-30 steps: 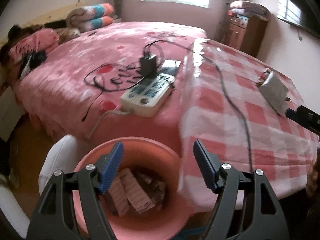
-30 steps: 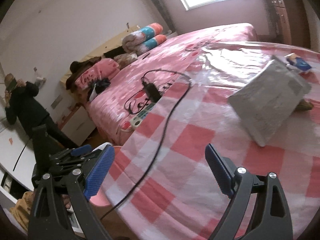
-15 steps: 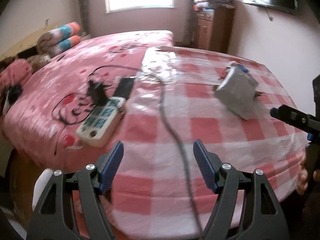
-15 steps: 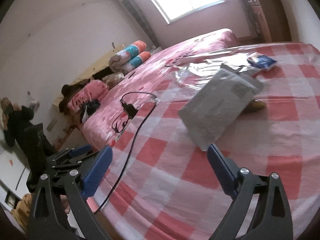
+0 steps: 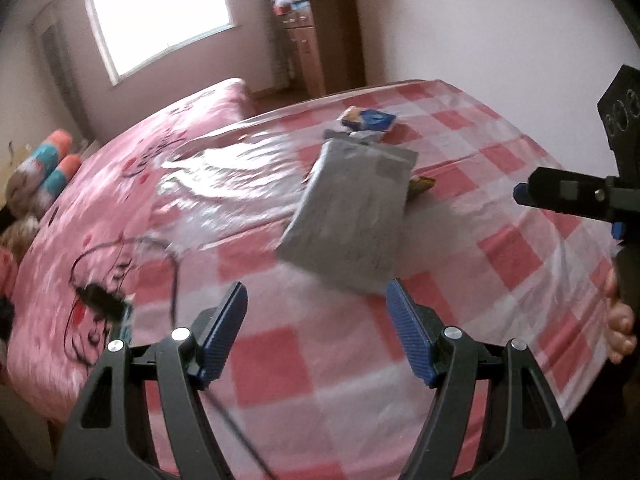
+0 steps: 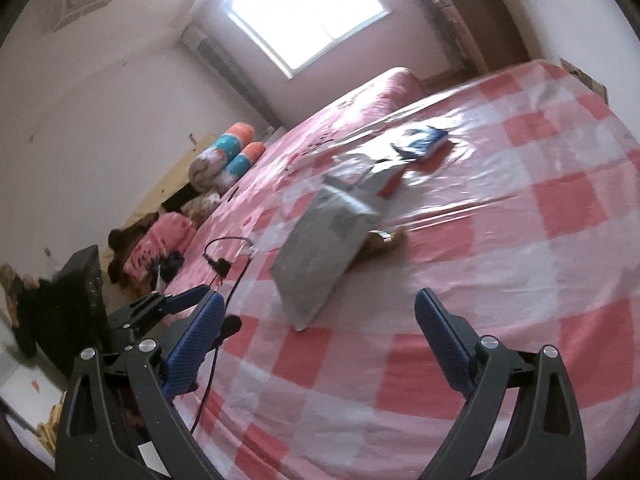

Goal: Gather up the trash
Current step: 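Return both tools to the bed and grasp the grey foil bag with the left tool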

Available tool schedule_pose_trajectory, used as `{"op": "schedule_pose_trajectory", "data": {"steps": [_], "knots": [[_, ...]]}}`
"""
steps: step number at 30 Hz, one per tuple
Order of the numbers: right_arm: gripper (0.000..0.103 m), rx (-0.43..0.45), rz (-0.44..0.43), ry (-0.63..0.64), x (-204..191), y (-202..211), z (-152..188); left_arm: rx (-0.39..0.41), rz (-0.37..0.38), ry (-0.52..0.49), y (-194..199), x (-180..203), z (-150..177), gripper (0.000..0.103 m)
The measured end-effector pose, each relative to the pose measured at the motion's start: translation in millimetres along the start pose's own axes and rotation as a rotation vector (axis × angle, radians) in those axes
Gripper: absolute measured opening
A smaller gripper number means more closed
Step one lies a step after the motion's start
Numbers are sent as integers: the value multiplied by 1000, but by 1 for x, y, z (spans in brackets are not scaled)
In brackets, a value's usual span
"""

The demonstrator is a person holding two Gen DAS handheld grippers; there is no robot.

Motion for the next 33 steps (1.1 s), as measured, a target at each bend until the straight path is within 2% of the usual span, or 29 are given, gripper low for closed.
{"op": "schedule_pose_trajectory", "data": {"steps": [9,14,15,21,24,33], "knots": [[95,5,19,-36,28,15,-8,-32,71,-136,-45,36,-39,73],[95,-9,2,-34,31,15,-9,-69,86,-190,-69,43,-53,73],[95,-10,-2,-35,32,14,-9,-75,70,-206,-74,43,-55,73],[95,-34,-32,-30,30,8,-9,-82,97,-229,-86,41,-65,80],[95,-42,-38,-16,27,7,-7,-92,117,-211,-92,39,-68,82],[95,-50,-50,-11,28,4,-7,-110,189,-32,-102,24,-71,83]]}}
Point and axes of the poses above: each gripper's, at about its wrist camera, not at the fingertips, and y roughly against the way its jaws point, x to its right, z to its underside, the point moved 4 cm from there along -y, roughly the way its jaws point, and after that the axes turned 6 degrees about -z, right-handed, at the moved point
